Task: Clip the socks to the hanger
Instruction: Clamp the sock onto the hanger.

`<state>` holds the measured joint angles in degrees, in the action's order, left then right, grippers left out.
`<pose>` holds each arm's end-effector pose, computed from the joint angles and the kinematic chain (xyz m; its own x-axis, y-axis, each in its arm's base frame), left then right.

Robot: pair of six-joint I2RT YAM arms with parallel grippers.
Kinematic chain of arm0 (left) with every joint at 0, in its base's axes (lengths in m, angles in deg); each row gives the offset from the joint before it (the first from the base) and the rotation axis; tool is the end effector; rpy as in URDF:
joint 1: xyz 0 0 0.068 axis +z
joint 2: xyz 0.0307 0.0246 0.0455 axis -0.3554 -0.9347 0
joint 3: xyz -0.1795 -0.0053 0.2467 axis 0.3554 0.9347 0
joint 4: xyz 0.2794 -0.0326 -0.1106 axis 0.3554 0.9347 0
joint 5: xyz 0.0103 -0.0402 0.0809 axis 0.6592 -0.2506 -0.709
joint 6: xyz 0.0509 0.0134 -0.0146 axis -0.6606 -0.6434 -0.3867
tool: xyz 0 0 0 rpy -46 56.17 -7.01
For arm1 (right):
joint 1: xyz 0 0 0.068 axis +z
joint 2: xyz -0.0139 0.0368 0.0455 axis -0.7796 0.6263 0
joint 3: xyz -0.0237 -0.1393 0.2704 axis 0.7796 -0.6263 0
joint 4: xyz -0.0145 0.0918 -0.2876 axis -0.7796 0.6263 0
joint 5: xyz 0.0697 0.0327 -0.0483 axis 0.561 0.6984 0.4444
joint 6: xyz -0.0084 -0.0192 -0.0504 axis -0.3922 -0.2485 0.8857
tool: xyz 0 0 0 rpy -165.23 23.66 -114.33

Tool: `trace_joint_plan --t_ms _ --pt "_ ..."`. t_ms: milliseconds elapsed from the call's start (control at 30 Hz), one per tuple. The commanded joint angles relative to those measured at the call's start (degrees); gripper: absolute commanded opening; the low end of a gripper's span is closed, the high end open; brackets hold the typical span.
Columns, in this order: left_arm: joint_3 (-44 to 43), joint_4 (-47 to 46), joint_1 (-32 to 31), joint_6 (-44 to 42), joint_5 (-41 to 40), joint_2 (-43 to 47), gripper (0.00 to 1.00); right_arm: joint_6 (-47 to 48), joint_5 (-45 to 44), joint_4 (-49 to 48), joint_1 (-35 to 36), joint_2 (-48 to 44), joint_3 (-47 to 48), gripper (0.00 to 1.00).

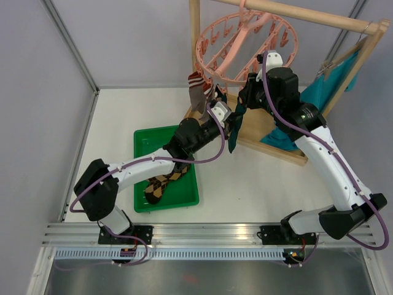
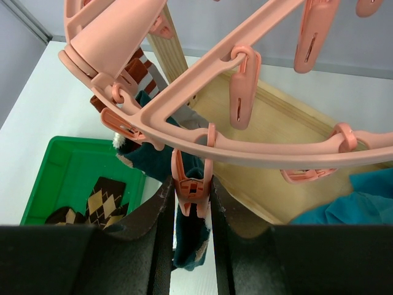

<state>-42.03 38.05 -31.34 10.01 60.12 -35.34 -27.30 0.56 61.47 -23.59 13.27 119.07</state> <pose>0.2552 -0.3318 0.3584 0.2003 -0.1441 -0.9691 0.8114 0.5788 0.0816 0.2908 0.1465 0.5070 -0.3663 0.0774 -0.9273 -0.2613 0.9479 0.1823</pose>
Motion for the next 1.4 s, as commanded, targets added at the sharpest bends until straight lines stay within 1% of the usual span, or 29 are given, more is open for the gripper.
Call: trace_joint_plan --t_ms 0,333,767,1367 --pt "-3.23 -0.69 -0.22 -1.79 0.75 -0.69 0.02 -0.39 -0.71 1.25 0.22 0.36 1.74 0.00" --pt "-2.44 -0.07 -0.31 -0.91 1.02 -0.96 0.02 -0.22 -1.06 1.61 0.31 0.01 2.27 0.00" --pt "-5.16 2.48 -1.10 -1.26 1.63 -2.36 0.02 -0.13 -1.15 1.52 0.22 -0.52 1.92 0.00" --pt "-5.69 2.65 -1.45 -1.53 -0.04 -1.75 0.02 0.49 -1.94 2.04 0.31 -1.13 1.04 0.00"
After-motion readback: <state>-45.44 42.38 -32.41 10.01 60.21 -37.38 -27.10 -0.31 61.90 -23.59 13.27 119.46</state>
